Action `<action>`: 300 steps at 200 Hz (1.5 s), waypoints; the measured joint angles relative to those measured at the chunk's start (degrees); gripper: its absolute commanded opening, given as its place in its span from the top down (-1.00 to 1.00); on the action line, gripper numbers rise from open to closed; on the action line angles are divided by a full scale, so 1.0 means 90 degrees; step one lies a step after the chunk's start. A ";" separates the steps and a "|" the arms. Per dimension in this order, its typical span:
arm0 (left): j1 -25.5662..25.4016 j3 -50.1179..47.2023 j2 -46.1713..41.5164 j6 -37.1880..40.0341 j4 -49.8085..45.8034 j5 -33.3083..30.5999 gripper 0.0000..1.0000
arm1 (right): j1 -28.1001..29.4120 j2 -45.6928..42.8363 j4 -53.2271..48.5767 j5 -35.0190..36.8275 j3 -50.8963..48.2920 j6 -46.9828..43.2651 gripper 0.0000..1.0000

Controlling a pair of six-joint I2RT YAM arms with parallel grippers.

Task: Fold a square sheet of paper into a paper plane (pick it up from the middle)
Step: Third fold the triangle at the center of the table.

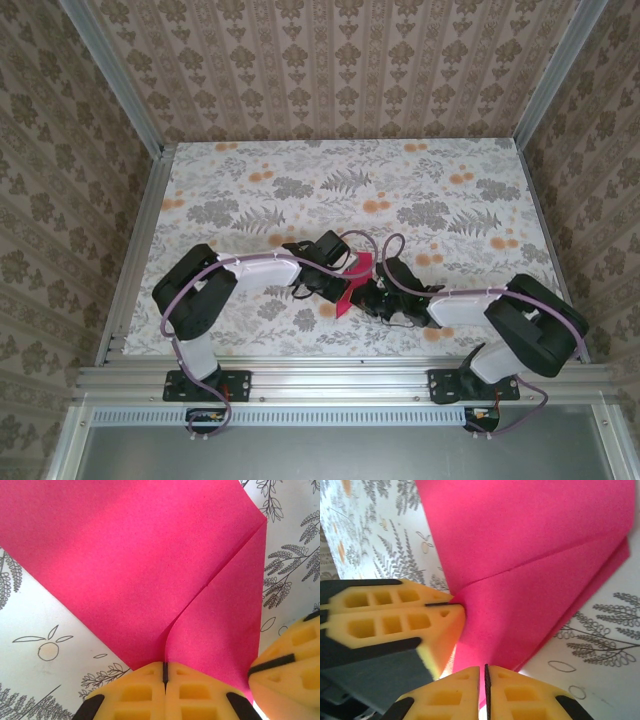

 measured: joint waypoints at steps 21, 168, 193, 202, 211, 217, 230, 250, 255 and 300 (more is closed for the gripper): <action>0.0000 0.0000 0.0000 0.0000 0.0000 0.0000 0.99 | 0.0000 0.0287 0.0267 0.0007 -0.0056 0.0085 0.79; 0.0000 0.0005 0.0002 -0.0002 0.0000 0.0007 0.99 | 0.0532 0.0085 0.0418 0.0359 -0.0141 0.0313 0.81; 0.0024 0.0005 0.0002 -0.0005 0.0000 0.0024 0.99 | 0.0554 0.0255 0.0432 0.0418 -0.0136 0.0389 0.83; 0.0027 0.0005 0.0002 -0.0005 0.0000 0.0041 0.99 | 0.0554 0.0255 0.0430 0.0427 -0.0136 0.0406 0.83; 0.0032 0.0005 0.0002 -0.0005 -0.0002 0.0046 0.99 | 0.0563 0.0253 0.0430 0.0435 -0.0136 0.0415 0.82; 0.0032 0.0005 0.0002 -0.0005 0.0000 0.0046 0.99 | 0.0566 0.0250 0.0430 0.0435 -0.0136 0.0425 0.82; 0.0032 0.0005 0.0002 -0.0005 0.0000 0.0046 0.99 | 0.0573 0.0214 0.0398 0.0442 -0.0136 0.0425 0.81; 0.0032 0.0005 0.0002 -0.0005 0.0000 0.0049 0.99 | 0.0627 0.0019 0.0245 0.0515 -0.0134 0.0406 0.80; 0.0032 0.0005 0.0002 -0.0005 0.0000 0.0051 0.99 | 0.0661 -0.0041 0.0228 0.0544 -0.0129 0.0403 0.80; 0.0036 0.0005 0.0002 -0.0005 0.0000 0.0070 0.99 | 0.0947 -0.0155 0.0318 0.0627 -0.0046 0.0430 0.81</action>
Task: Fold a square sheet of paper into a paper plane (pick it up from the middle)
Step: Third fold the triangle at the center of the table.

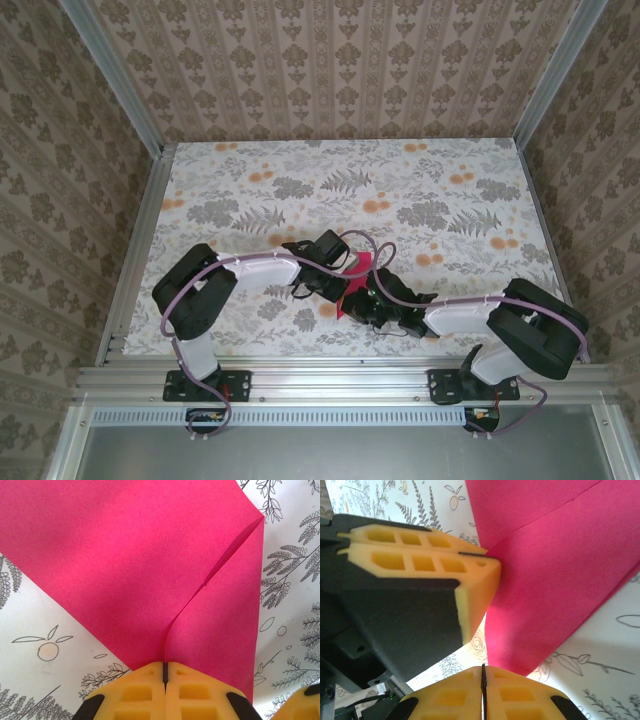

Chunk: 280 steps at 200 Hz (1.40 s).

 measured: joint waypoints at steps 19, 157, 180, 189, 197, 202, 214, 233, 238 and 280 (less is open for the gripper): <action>0.0005 0.0000 0.0000 0.0000 0.0000 0.0010 0.99 | 0.0049 0.0209 0.0136 0.0070 0.0002 0.0039 0.81; 0.0012 0.0000 0.0010 -0.0002 0.0022 0.0024 1.00 | 0.0374 0.0301 0.0714 0.0313 -0.0126 0.0355 0.81; 0.0012 0.0000 0.0010 -0.0002 0.0022 0.0024 1.00 | 0.0461 0.0466 0.0634 0.0352 0.0005 0.0355 0.82; 0.0012 0.0000 0.0010 -0.0002 0.0022 0.0024 1.00 | 0.0469 0.0580 0.0624 0.0357 0.0056 0.0355 0.83; 0.0015 0.0000 0.0010 -0.0005 0.0022 0.0024 1.00 | 0.0469 0.0680 0.0622 0.0381 0.0080 0.0362 0.83; 0.0017 0.0000 0.0010 -0.0005 0.0022 0.0027 1.00 | 0.0469 0.0729 0.0614 0.0398 0.0083 0.0379 0.83; 0.0032 0.0000 0.0010 -0.0024 0.0022 0.0044 1.00 | 0.0469 0.0814 0.0585 0.0425 0.0083 0.0420 0.83; 0.0041 0.0000 0.0010 -0.0044 0.0022 0.0063 1.00 | 0.0469 0.0809 0.0580 0.0452 0.0092 0.0476 0.83; 0.0041 0.0000 0.0010 -0.0044 0.0022 0.0066 1.00 | 0.0469 0.0806 0.0580 0.0452 0.0092 0.0478 0.82; 0.0041 0.0000 0.0010 -0.0044 0.0022 0.0066 1.00 | 0.0510 0.0488 0.0250 0.0452 0.0136 0.0425 0.81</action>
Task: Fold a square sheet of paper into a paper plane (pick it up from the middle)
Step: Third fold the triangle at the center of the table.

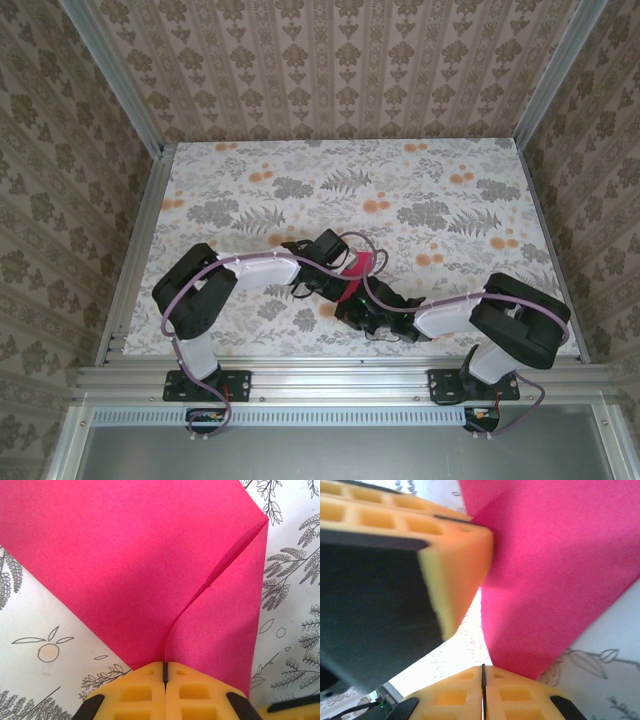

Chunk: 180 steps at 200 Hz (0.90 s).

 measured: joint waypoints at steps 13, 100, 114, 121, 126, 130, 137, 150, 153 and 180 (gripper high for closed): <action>0.0000 0.0000 0.0000 0.0000 0.0000 0.0000 1.00 | 0.0036 -0.0053 -0.0051 -0.0002 0.0068 -0.0032 0.81; 0.0005 0.0000 0.0000 -0.0002 -0.0002 0.0002 1.00 | 0.0090 0.0279 0.0364 -0.0002 -0.0087 0.0090 0.81; 0.0005 0.0000 0.0002 -0.0002 -0.0002 0.0002 1.00 | -0.0005 -0.0051 0.0214 0.0002 -0.0240 0.0056 0.80; 0.0005 0.0000 0.0002 -0.0002 -0.0002 0.0002 1.00 | -0.0087 -0.0318 0.0058 0.0017 -0.0316 0.0024 0.80; 0.0005 0.0000 0.0000 -0.0002 -0.0002 0.0002 1.00 | -0.0165 -0.0561 -0.0090 0.0024 -0.0364 -0.0005 0.80; 0.0005 0.0000 0.0002 -0.0002 -0.0002 0.0002 1.00 | -0.0248 -0.0794 -0.0248 0.0058 -0.0389 -0.0068 0.79; 0.0005 0.0000 0.0000 -0.0002 -0.0002 0.0000 1.00 | -0.0391 -0.1188 -0.0498 0.0107 -0.0403 -0.0148 0.77; 0.0005 0.0000 0.0000 -0.0002 -0.0002 0.0002 1.00 | -0.0721 -0.1894 -0.0901 0.0189 -0.0403 -0.0330 0.75; 0.0005 0.0000 0.0002 -0.0002 -0.0002 0.0002 1.00 | -0.0794 -0.2021 -0.0962 0.0197 -0.0403 -0.0374 0.75; 0.0005 0.0000 0.0002 -0.0002 -0.0002 0.0002 1.00 | -0.1700 -0.2693 -0.1401 0.0134 -0.0478 -0.0755 0.75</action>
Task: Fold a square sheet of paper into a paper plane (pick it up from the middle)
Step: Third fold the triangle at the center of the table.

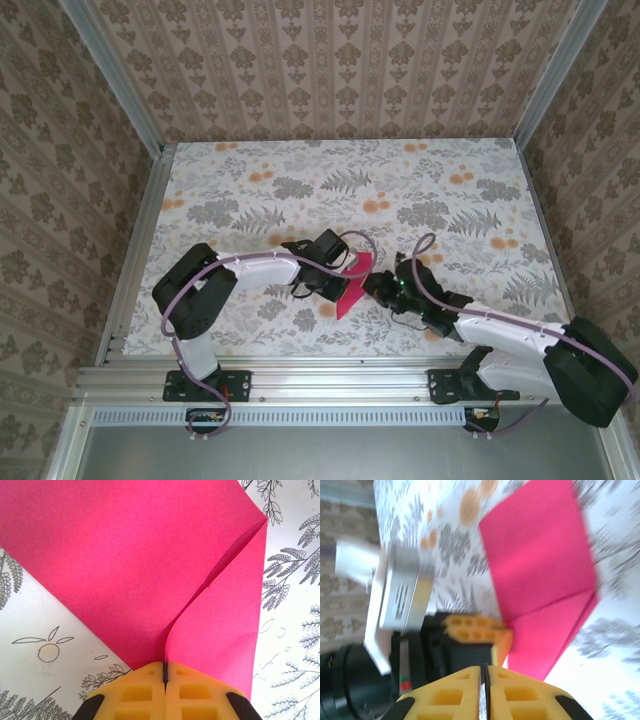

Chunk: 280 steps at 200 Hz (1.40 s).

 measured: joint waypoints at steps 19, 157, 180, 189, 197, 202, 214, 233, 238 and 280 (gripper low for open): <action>0.0000 0.0007 0.0010 0.0000 0.0000 0.0000 1.00 | -0.0435 0.0087 -0.0206 -0.0199 -0.0007 -0.0245 0.75; 0.0000 0.0044 0.0034 0.0000 -0.0007 0.0000 1.00 | -0.0534 0.2992 0.1273 -0.1479 0.0549 -0.0493 0.79; 0.0000 0.0044 0.0034 0.0002 -0.0007 -0.0002 1.00 | -0.0546 0.2956 0.1251 -0.1481 0.0546 -0.0495 0.79; 0.0000 0.0044 0.0034 0.0000 -0.0007 -0.0002 1.00 | -0.0546 0.2892 0.1120 -0.1479 0.0561 -0.0517 0.79; 0.0000 0.0044 0.0034 0.0002 -0.0005 -0.0002 1.00 | -0.0549 0.2800 0.0916 -0.1477 0.0602 -0.0556 0.78; 0.0000 0.0041 0.0034 0.0002 -0.0007 -0.0002 1.00 | -0.0563 0.2730 0.0780 -0.1477 0.0641 -0.0593 0.77; 0.0000 0.0044 0.0034 0.0002 -0.0007 -0.0002 1.00 | -0.0597 0.2567 0.0474 -0.1464 0.0789 -0.0712 0.77; 0.0000 0.0044 0.0034 0.0000 -0.0007 -0.0002 1.00 | -0.0724 0.2431 0.0282 -0.1460 0.1037 -0.0891 0.77; 0.0000 0.0044 0.0034 0.0002 -0.0007 -0.0002 1.00 | -0.0770 0.2433 0.0284 -0.1460 0.1073 -0.0920 0.77; 0.0000 0.0044 0.0034 0.0002 -0.0007 -0.0002 1.00 | -0.1027 0.2873 0.0308 -0.1479 0.1054 -0.1042 0.78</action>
